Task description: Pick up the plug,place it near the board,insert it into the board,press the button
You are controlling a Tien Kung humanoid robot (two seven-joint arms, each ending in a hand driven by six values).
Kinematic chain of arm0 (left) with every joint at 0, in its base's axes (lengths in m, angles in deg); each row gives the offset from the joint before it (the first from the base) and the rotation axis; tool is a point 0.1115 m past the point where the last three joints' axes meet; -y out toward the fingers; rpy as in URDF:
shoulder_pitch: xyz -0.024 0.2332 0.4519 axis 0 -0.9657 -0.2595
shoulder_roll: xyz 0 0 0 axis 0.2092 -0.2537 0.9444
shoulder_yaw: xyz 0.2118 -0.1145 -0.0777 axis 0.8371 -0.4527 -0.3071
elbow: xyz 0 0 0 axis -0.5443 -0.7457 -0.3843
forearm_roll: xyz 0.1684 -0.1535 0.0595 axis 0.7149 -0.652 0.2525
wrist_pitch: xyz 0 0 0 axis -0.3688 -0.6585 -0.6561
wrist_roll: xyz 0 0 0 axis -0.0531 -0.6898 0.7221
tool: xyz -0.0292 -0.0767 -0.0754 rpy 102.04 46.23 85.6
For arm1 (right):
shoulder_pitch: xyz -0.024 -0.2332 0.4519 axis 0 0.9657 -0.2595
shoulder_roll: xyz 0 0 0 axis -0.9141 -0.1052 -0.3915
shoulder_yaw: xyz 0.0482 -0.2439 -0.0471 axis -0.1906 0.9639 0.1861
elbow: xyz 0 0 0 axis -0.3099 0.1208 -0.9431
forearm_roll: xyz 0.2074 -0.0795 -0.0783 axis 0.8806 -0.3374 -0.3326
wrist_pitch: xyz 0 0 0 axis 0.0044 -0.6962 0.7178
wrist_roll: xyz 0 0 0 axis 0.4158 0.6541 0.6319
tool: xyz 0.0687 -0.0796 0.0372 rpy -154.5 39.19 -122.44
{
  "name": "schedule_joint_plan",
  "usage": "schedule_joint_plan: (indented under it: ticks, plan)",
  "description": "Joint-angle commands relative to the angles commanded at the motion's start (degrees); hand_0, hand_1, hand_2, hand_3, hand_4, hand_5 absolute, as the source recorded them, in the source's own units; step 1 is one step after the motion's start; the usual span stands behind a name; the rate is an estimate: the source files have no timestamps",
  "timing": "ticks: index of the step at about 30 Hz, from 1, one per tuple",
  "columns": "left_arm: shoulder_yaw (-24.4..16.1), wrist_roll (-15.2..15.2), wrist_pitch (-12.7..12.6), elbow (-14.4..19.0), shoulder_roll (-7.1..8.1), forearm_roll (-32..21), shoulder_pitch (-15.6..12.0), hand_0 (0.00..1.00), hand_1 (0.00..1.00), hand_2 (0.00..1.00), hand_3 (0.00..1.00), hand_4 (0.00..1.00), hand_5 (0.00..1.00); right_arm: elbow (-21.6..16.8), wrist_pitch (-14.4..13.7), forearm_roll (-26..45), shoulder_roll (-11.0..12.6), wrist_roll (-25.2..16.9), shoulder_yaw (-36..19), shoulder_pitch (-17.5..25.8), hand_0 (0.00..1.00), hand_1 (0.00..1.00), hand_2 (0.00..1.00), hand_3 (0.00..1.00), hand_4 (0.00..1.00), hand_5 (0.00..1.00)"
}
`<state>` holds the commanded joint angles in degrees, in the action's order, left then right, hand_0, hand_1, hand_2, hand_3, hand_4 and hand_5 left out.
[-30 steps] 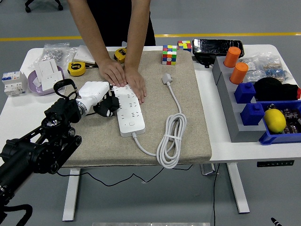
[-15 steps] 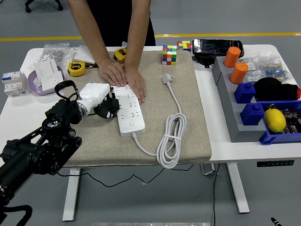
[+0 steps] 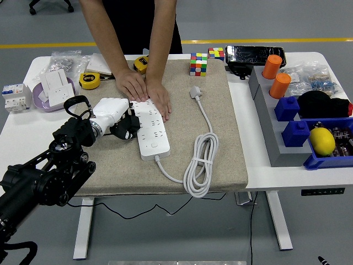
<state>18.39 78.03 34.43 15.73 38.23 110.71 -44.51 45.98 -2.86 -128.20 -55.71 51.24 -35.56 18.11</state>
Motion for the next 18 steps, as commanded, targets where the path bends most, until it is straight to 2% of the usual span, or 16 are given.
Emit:
schedule_joint_plan:
  ticks: [1, 6, 7, 18]
  plan:
    - [-0.02, -0.01, 0.21, 0.00, 0.01, 0.00, 0.00, 0.673, 0.660, 0.562, 0.575, 0.761, 0.042, 0.00, -0.01, 0.04, 0.00, -0.02, 0.03, 0.00, 0.829, 0.771, 0.757, 0.784, 0.998, 0.974]
    - [-0.05, -0.05, 1.22, -0.09, 0.12, 0.00, 0.06, 0.673, 0.660, 0.562, 0.575, 0.761, 0.042, 0.00, -0.04, 0.16, 0.00, -0.07, 0.00, -0.08, 0.829, 0.771, 0.757, 0.784, 0.998, 0.974]
    - [-0.05, -0.04, 1.47, -0.09, 0.14, 0.00, 0.10, 0.784, 0.811, 0.724, 0.612, 0.855, 0.046, 0.00, -0.07, 0.15, 0.00, -0.07, -0.06, -0.12, 0.831, 0.771, 0.757, 0.784, 0.998, 0.974]
    - [-0.14, 0.09, 1.70, 0.19, 0.39, 0.00, 0.33, 0.809, 0.838, 0.748, 0.637, 0.882, 0.052, 0.00, -0.04, 0.27, 0.00, -0.05, -0.10, -0.20, 0.832, 0.771, 0.757, 0.784, 0.998, 0.974]
